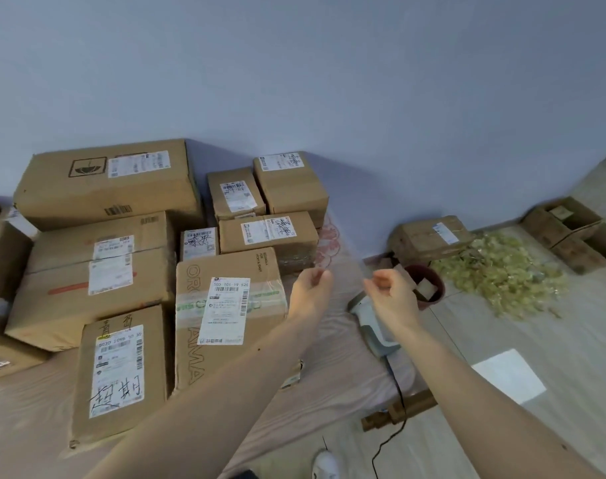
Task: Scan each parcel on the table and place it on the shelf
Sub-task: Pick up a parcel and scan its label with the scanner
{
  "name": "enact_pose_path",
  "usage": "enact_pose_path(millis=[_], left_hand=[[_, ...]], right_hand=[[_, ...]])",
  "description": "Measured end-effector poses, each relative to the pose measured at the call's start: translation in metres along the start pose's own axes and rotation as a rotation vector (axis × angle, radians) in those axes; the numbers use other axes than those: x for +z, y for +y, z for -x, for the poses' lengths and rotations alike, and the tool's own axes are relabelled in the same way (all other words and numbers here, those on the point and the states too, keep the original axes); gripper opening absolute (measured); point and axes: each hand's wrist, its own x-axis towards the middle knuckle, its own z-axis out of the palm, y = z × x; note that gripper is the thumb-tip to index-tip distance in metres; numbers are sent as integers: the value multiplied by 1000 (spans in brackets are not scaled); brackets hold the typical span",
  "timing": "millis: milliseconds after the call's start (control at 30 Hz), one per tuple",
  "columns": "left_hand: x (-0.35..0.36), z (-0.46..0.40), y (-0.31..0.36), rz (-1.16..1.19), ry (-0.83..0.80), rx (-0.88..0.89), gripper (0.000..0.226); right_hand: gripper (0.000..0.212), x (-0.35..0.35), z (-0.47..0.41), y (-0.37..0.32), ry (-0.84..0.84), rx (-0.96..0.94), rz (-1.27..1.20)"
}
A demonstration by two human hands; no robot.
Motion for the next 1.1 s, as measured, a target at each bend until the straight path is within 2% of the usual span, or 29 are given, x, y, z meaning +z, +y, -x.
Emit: enact_pose_path(millis=[100,233,433,567,800,933,1100], left_hand=[[28,-11,-22,77,28,-173,25],[61,-23,-51,162,31,-357,17],[97,-33,-83,356,30,-564,37],[110,-36,-92,408,35,-610,43],[115,-32,-90,426,44,-625,46],[108,-29,-78,376,59,-586,47],[93,-15,-55,378,161,-512,45]], right_hand=[[28,0,-24,38,-109,80,67],[43,11,-53,86,-259,192,99],[66,32,-66,135,-332,296,99],[58,32,-64,135,-314,328,52],[5,32,-63,136,-322,265,-46],[7,33,-59,121,-333,211,-100],[17,43,-56,98,-409,183,-166]])
